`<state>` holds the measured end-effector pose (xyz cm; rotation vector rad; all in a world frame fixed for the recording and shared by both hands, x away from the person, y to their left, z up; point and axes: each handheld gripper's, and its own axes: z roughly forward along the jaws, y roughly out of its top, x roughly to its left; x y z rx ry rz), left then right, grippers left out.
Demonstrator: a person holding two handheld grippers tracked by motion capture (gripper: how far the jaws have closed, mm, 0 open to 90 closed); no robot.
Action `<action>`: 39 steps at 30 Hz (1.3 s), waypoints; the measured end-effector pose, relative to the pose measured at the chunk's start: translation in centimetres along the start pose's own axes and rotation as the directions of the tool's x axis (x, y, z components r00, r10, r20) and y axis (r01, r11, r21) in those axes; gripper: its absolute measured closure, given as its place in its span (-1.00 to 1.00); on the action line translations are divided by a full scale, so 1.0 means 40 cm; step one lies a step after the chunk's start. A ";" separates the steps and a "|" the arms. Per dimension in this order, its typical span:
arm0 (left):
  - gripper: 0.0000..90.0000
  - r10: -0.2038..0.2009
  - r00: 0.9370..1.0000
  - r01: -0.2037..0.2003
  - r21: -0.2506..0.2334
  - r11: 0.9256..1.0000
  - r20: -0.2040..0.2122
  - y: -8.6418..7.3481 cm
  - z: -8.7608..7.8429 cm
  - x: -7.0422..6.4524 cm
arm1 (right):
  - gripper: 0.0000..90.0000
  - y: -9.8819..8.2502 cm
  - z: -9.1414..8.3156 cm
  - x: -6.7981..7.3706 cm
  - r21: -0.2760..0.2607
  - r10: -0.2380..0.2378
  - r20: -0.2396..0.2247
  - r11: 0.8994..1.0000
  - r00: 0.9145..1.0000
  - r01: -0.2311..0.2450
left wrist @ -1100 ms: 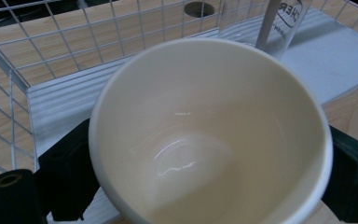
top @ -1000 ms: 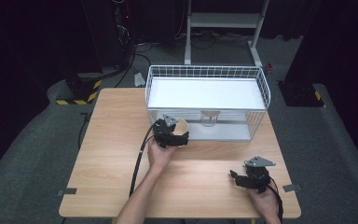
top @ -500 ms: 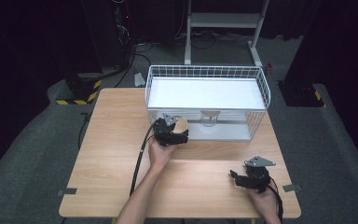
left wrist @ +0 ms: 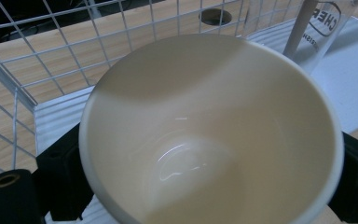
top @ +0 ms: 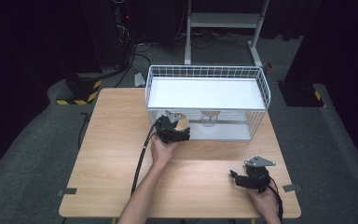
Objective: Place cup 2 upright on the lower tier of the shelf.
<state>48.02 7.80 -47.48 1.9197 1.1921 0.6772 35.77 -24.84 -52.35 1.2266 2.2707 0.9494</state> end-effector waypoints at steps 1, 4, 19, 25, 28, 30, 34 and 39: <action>-0.80 -0.007 1.000 0.007 -0.003 1.000 -0.013 0.000 0.002 -0.001 | -0.42 0.000 0.000 0.000 0.000 0.000 0.000 1.000 1.000 0.000; -0.81 0.004 1.000 -0.004 -0.001 1.000 -0.008 0.000 0.004 0.000 | -0.42 0.000 0.000 0.000 0.000 0.000 0.000 1.000 1.000 0.000; -0.92 -0.016 1.000 0.016 0.030 0.999 0.017 -0.009 0.007 0.010 | -0.44 0.000 0.000 0.001 0.001 -0.006 -0.004 1.000 1.000 0.006; -0.91 -0.005 1.000 0.004 0.027 1.000 0.022 -0.009 -0.003 0.009 | -0.44 0.000 0.000 0.001 0.001 -0.005 -0.004 1.000 1.000 0.005; -0.90 -0.005 1.000 0.004 0.027 1.000 0.024 -0.012 -0.009 0.011 | -0.44 0.000 0.000 0.001 0.001 -0.005 -0.004 1.000 1.000 0.005; -0.89 0.000 1.000 0.000 0.030 1.000 0.025 -0.016 -0.015 0.013 | -0.44 0.000 0.000 0.001 0.001 -0.005 -0.004 1.000 1.000 0.005; -0.86 -0.016 0.999 0.015 0.027 1.000 0.030 -0.025 -0.021 0.011 | -0.44 0.000 0.000 0.001 0.001 -0.005 -0.004 1.000 1.000 0.005; -0.80 0.000 1.000 -0.001 0.037 0.999 0.030 -0.040 -0.030 0.010 | -0.44 0.000 0.000 0.001 0.001 -0.005 -0.004 1.000 1.000 0.005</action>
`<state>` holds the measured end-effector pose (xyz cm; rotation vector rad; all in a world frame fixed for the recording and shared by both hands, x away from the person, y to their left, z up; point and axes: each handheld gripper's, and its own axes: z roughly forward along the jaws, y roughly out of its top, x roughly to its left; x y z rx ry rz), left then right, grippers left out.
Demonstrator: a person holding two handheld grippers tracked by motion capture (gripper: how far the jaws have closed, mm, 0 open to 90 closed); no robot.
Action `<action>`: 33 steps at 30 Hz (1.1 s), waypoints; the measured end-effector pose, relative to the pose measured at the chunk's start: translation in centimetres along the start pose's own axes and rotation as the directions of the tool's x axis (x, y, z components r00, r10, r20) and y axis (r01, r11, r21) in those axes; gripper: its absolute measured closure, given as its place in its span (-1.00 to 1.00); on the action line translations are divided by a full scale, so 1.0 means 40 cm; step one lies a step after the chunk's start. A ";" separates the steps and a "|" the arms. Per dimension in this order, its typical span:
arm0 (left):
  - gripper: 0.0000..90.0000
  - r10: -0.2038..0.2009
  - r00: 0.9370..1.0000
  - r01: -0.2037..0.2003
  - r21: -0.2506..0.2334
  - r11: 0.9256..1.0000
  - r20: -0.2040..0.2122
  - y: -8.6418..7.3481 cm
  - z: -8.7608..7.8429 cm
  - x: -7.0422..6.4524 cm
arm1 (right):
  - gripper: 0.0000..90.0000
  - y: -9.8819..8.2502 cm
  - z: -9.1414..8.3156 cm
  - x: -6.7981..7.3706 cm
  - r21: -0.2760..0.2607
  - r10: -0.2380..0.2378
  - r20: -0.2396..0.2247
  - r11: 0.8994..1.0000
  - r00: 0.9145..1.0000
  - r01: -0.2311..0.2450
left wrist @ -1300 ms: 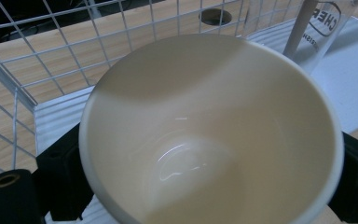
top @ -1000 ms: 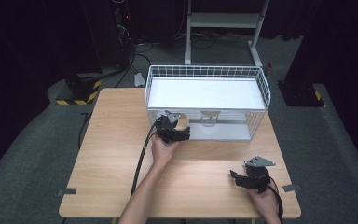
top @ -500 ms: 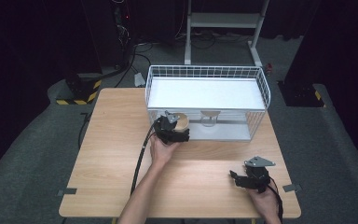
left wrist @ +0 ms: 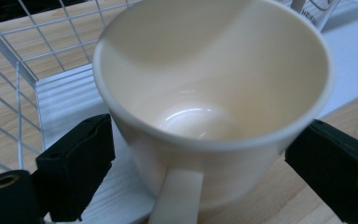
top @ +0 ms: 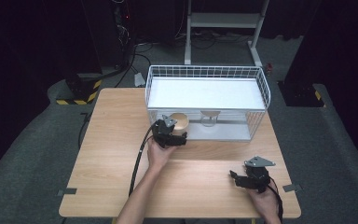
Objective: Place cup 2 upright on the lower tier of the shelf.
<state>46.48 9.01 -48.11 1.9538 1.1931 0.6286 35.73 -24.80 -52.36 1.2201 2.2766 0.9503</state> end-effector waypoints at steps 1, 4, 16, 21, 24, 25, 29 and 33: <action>-0.78 -0.001 1.000 0.001 0.001 1.000 0.000 -0.003 -0.001 -0.002 | -0.44 0.000 0.000 0.000 0.000 0.000 0.000 1.000 1.000 0.000; -0.73 0.005 1.000 -0.005 0.008 1.000 -0.006 -0.009 -0.003 -0.006 | -0.44 0.000 0.000 0.000 0.000 -0.001 0.000 1.000 1.000 0.001; -0.61 0.017 1.000 -0.017 0.031 0.999 -0.024 -0.022 0.005 -0.008 | -0.44 0.000 0.000 0.000 0.000 -0.001 0.001 1.000 1.000 0.001; -0.57 0.004 0.999 -0.003 0.030 1.000 -0.041 -0.021 0.017 -0.009 | -0.44 0.000 0.000 0.000 0.000 0.000 0.000 1.000 1.000 0.000; -0.54 0.015 0.998 -0.013 0.049 0.999 -0.057 -0.018 0.029 -0.009 | -0.44 0.000 0.000 0.000 0.001 0.002 0.000 1.000 1.000 -0.002; -0.52 0.009 0.998 -0.006 0.056 0.998 -0.062 -0.017 0.034 -0.009 | -0.44 0.000 0.000 0.000 0.001 0.001 0.000 1.000 1.000 -0.001; -0.47 -0.003 0.998 0.008 0.067 0.998 -0.069 -0.010 0.049 -0.009 | -0.44 0.000 0.000 0.000 0.000 0.001 0.000 1.000 1.000 -0.001; -0.43 -0.010 0.997 0.016 0.070 0.997 -0.074 -0.002 0.057 -0.009 | -0.44 0.000 0.000 0.000 0.000 0.001 0.000 1.000 1.000 -0.001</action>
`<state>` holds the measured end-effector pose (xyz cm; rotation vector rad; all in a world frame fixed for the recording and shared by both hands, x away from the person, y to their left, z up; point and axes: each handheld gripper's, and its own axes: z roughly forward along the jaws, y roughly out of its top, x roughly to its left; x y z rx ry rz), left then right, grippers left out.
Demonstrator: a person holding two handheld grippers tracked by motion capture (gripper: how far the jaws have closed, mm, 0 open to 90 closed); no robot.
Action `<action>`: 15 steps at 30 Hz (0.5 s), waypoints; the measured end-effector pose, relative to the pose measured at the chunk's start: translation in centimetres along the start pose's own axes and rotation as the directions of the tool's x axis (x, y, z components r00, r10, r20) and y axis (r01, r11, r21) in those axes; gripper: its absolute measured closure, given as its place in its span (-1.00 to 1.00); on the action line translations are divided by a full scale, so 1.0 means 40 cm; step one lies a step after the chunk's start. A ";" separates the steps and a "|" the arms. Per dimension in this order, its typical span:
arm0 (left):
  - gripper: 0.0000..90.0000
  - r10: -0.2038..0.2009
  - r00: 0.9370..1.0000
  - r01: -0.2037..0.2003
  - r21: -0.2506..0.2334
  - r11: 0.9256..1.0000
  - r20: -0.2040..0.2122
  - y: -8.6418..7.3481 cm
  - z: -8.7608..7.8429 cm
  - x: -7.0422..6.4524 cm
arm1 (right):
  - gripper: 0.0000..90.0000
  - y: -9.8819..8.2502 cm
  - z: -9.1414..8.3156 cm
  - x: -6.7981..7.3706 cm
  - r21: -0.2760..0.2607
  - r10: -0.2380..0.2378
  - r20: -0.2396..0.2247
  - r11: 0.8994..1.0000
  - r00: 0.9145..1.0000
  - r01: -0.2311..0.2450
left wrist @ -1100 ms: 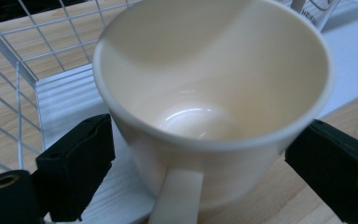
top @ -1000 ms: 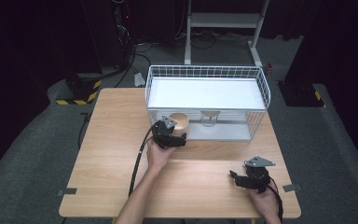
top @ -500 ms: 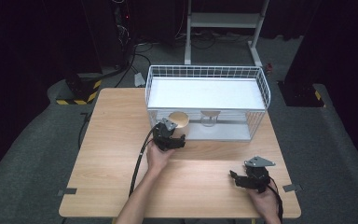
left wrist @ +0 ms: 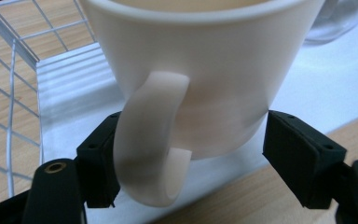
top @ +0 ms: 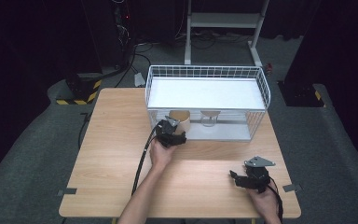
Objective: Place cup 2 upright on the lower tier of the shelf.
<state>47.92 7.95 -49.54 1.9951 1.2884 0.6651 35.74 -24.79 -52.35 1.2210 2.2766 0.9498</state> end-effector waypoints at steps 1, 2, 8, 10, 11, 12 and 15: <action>-0.40 -0.001 1.000 0.001 -0.005 1.000 -0.004 0.001 0.002 0.002 | -0.44 0.000 0.000 0.000 0.000 0.000 0.000 1.000 1.000 0.000; -0.38 -0.013 1.000 0.013 -0.007 1.000 -0.002 0.000 0.005 0.002 | -0.44 0.000 0.000 0.000 0.000 -0.001 0.000 1.000 1.000 0.001; -0.35 -0.022 1.000 0.022 0.015 1.000 0.001 0.004 0.022 -0.002 | -0.44 0.000 0.000 0.000 0.000 0.000 0.000 1.000 1.000 0.000; -0.34 -0.002 1.000 0.002 0.015 1.000 -0.021 0.009 0.024 0.001 | -0.44 0.000 0.000 0.000 0.000 0.000 0.000 1.000 1.000 0.000; -0.34 -0.013 1.000 0.014 0.012 1.000 -0.021 0.011 0.026 0.000 | -0.44 0.000 0.000 0.000 0.000 0.000 0.000 1.000 1.000 0.000; -0.33 -0.029 1.000 0.029 0.016 0.999 -0.012 0.012 0.029 -0.002 | -0.44 0.000 0.000 0.000 0.000 0.000 0.000 1.000 1.000 0.000; -0.30 -0.024 0.999 0.025 0.021 0.999 -0.024 0.018 0.034 0.001 | -0.44 0.000 0.000 0.000 0.000 0.000 0.001 1.000 1.000 0.000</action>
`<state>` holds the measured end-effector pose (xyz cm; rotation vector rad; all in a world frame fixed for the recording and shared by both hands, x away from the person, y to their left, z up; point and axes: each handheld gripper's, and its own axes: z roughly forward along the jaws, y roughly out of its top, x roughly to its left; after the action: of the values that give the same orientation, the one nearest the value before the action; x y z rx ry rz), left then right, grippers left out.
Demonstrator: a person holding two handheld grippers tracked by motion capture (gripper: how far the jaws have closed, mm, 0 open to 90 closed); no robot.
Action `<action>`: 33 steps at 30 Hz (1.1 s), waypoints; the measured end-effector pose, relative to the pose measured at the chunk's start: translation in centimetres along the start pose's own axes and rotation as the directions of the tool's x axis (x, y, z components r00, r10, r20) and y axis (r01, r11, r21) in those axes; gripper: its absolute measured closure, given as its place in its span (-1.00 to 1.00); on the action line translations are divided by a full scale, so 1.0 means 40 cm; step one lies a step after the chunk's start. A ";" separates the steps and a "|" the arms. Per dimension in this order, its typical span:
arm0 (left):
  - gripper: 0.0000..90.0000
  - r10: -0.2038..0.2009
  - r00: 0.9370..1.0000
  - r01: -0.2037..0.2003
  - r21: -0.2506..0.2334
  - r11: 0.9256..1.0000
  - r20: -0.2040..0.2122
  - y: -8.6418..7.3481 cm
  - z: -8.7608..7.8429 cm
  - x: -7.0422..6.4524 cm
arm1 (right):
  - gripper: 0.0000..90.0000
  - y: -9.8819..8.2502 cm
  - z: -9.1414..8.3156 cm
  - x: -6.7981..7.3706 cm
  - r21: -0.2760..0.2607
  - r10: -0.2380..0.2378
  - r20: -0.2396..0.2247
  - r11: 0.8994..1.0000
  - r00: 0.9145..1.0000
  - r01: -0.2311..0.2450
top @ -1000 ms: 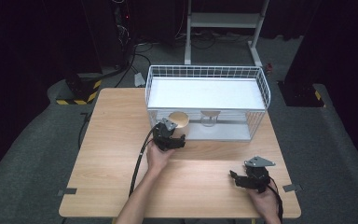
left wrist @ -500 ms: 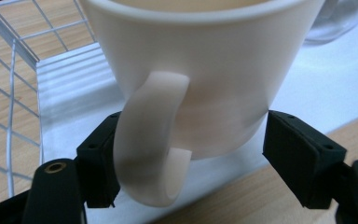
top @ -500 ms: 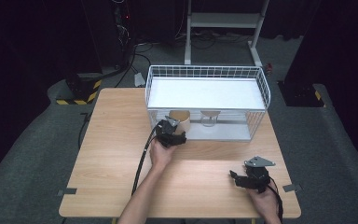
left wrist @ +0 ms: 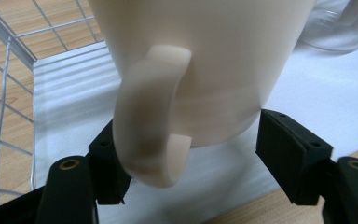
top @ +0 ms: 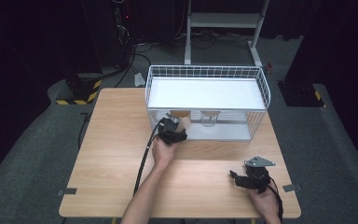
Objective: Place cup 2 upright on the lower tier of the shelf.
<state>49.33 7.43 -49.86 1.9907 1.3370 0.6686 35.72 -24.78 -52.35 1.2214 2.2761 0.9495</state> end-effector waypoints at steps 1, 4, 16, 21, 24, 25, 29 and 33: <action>-0.28 -0.002 1.000 0.002 0.002 1.000 -0.002 0.002 0.002 0.000 | -0.44 0.000 0.000 0.000 -0.001 0.001 0.000 1.000 1.000 -0.001; -0.22 -0.040 0.999 0.040 0.004 0.999 0.010 0.005 0.008 -0.002 | -0.44 0.000 0.000 0.000 -0.001 0.001 0.000 1.000 1.000 -0.001; -0.17 0.018 1.000 -0.019 0.028 0.999 0.011 0.021 0.027 0.009 | -0.44 0.000 0.000 0.000 -0.001 0.002 0.001 1.000 1.000 -0.002; -0.15 -0.005 1.000 0.006 0.042 0.999 -0.018 0.022 0.034 0.008 | -0.44 0.000 0.000 0.000 -0.001 0.002 0.001 1.000 1.000 -0.002; -0.15 -0.007 1.000 0.007 0.049 0.999 0.001 0.024 0.038 0.008 | -0.44 0.000 0.000 0.000 0.000 0.004 0.001 1.000 1.000 -0.004; -0.15 -0.007 1.000 0.007 0.049 0.999 -0.001 0.024 0.039 0.008 | -0.44 0.000 0.000 0.000 0.000 0.003 0.001 1.000 1.000 -0.003; -0.20 -0.023 1.000 0.023 0.037 0.999 0.003 0.020 0.036 0.003 | -0.44 0.000 0.000 0.000 0.000 0.004 0.001 1.000 1.000 -0.004; -0.37 -0.020 0.999 0.018 0.043 0.999 0.029 0.016 0.024 0.012 | -0.44 0.000 0.000 0.000 -0.001 0.003 0.001 1.000 1.000 -0.003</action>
<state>50.56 7.47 -49.98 2.0117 1.3617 0.6042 35.70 -24.78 -52.36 1.2251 2.2733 0.9500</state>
